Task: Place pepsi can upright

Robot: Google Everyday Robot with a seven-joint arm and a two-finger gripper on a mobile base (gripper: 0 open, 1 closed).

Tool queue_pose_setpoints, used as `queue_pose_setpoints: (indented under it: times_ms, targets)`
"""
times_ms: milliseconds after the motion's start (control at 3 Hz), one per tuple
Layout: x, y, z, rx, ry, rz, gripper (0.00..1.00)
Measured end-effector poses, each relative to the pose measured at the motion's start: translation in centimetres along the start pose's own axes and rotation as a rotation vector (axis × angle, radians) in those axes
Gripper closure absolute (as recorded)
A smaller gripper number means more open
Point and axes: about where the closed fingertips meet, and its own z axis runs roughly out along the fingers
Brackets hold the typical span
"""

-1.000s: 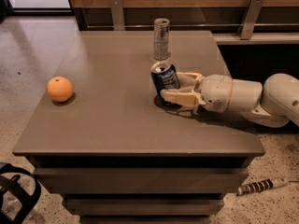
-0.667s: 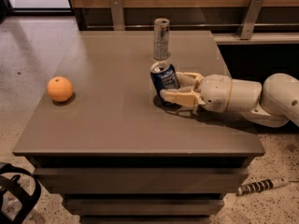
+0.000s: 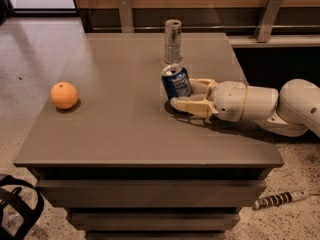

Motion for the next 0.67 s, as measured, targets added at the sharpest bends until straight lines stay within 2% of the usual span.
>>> queue_pose_setpoints:
  times_ms: [333, 667]
  targets:
    - [-0.07, 0.12, 0.22, -0.004, 0.0, -0.001, 0.0]
    - [-0.07, 0.12, 0.23, -0.005, 0.0, -0.001, 0.0]
